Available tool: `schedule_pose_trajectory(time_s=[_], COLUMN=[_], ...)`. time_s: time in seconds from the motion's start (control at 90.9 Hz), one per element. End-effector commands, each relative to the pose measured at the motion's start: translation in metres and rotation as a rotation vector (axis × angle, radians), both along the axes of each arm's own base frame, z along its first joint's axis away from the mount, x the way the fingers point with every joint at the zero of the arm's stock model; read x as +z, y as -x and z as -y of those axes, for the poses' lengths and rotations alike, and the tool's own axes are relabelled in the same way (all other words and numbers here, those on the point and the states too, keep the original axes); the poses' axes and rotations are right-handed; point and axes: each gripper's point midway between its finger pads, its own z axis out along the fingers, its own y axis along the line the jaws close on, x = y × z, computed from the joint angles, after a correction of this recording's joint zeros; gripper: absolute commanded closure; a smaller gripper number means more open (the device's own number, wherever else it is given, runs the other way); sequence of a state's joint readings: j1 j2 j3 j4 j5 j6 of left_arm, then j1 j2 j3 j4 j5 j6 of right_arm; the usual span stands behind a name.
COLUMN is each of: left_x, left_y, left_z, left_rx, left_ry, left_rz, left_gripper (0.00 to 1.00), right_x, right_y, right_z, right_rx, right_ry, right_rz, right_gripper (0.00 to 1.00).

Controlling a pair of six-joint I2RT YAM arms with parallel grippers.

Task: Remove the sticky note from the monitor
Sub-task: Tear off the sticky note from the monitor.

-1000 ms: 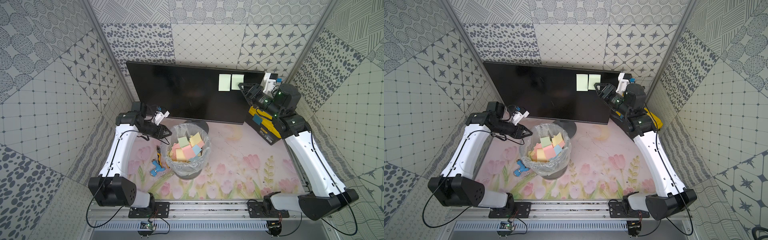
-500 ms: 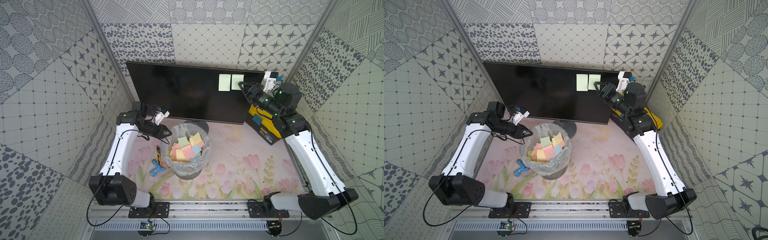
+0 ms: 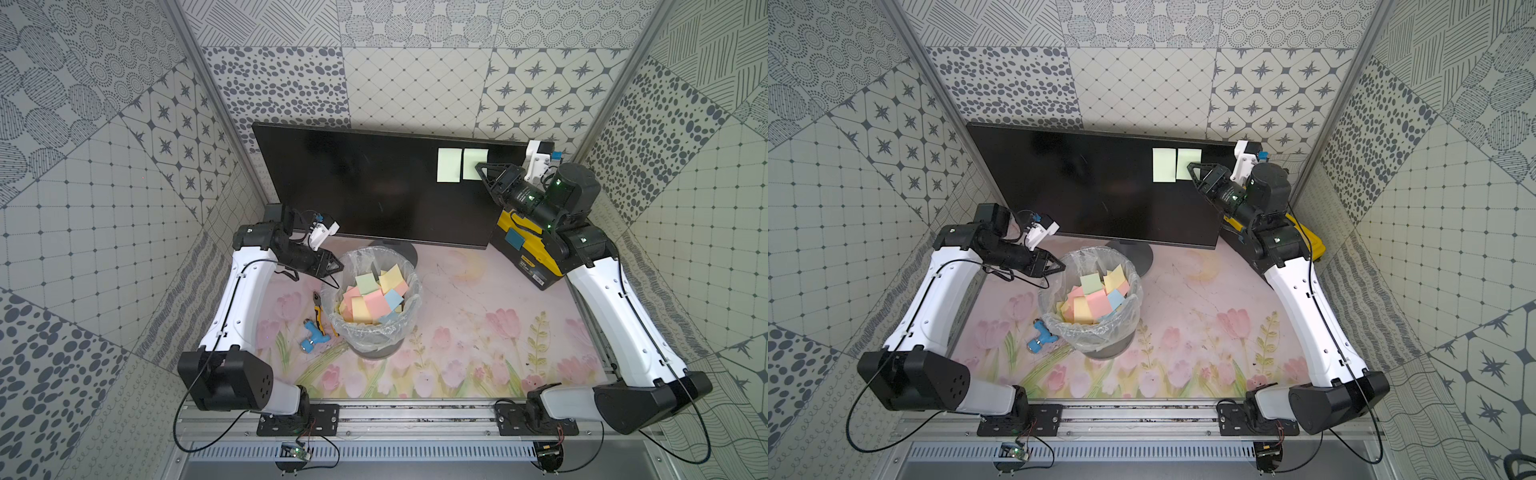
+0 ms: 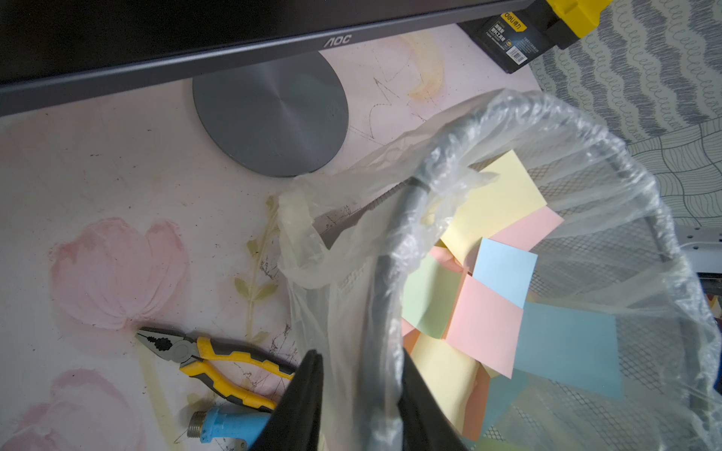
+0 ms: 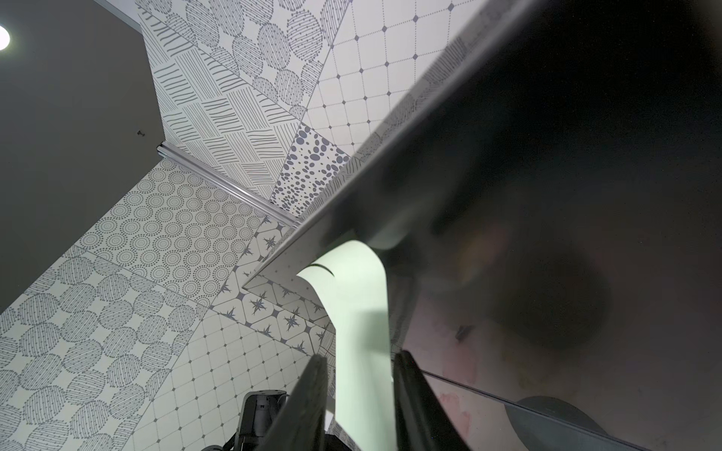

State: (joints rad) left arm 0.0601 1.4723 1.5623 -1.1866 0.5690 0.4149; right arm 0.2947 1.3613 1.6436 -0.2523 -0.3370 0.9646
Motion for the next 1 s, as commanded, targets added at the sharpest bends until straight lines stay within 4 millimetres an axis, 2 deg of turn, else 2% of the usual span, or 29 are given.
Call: schedule_pose_trajectory(time_s=[0.0,0.132,0.319,0.572,0.991], left_x=[-0.001,-0.001,-0.001,-0.002,-0.002], left_y=[0.002,0.002,0.002,0.002,0.002], left_z=[0.001,0.001,0.0,0.001,0.001], left_rx=[-0.026,-0.026,-0.023,-0.025,-0.026], left_ry=[-0.009,-0.009,-0.011,-0.011,-0.007], left_rz=[0.0,-0.001,-0.001,-0.003,-0.005], left_gripper=[0.66,0.66,0.66,0.66,0.66], right_x=[0.027,0.027,0.028,0.035,0.064], right_y=[0.003,0.004,0.005,0.013,0.034], right_z=[0.001,0.001,0.001,0.001,0.004], right_rx=[0.006,0.007,0.009,0.021,0.035], right_ry=[-0.02,-0.019,-0.031,-0.046,-0.056], right_rz=[0.089,0.096,0.11,0.15,0.272], right_gripper=[0.77,0.84,1.0,1.0,1.0])
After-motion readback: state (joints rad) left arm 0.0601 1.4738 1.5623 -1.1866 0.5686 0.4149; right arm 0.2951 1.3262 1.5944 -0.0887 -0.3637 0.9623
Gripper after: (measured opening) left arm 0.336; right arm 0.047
